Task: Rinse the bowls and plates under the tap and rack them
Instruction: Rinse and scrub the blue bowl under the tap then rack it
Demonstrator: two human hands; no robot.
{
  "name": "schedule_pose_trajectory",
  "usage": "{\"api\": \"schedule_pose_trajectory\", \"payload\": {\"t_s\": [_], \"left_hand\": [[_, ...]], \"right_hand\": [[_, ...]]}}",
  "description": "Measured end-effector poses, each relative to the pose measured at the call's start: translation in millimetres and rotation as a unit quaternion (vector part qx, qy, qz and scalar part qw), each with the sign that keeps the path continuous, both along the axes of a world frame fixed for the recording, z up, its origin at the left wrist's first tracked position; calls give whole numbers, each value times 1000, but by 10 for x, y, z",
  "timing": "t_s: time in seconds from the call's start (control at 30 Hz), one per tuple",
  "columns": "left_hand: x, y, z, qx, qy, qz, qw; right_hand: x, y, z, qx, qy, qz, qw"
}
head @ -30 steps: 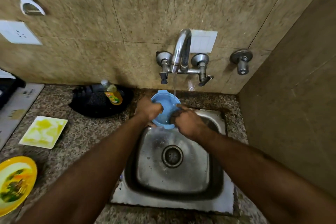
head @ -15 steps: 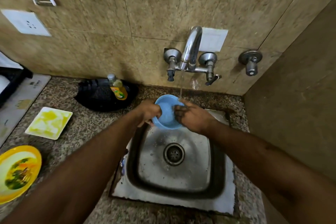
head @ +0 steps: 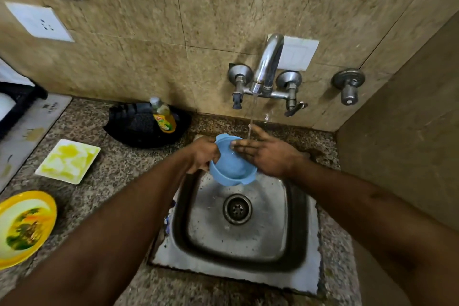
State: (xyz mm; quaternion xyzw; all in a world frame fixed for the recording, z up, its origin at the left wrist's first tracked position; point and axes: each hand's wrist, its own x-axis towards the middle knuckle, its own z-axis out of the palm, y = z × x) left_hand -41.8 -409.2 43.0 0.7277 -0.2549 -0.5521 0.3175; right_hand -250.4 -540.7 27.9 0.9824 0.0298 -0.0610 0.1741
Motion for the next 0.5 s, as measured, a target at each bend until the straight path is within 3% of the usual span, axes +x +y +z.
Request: {"api": "schedule_pose_trajectory", "payload": {"t_s": [0.13,0.27,0.3,0.33,0.4,0.43,0.47,0.5], "left_hand": [[53,-54,-63,-37,-13,14,999],[-107,-90,-320,-131,25,161,978],[-128,-83,-383,-133,25,179,974],[-135,-67,-428,-136,21,189,972],[-119,-38,-481,-131,29,187,973],[-116,-33,-470,-123,44,182,975],[-120,-37,-438,-114,59,174,976],[-132,-48,-400,-100,71,162,979]], "right_hand": [[64,90,-100,-9,-46,-37,998],[115,391,-121,58,-18,-172,983],[120,459,-91,143,-20,-236,961],[111,494,-75,266,-46,-296,916],[70,539,-6,487,-165,-382,768],[42,554,5,537,-243,-398,702],[26,568,19,536,-310,-402,674],[35,573,25,498,-358,-401,681]]}}
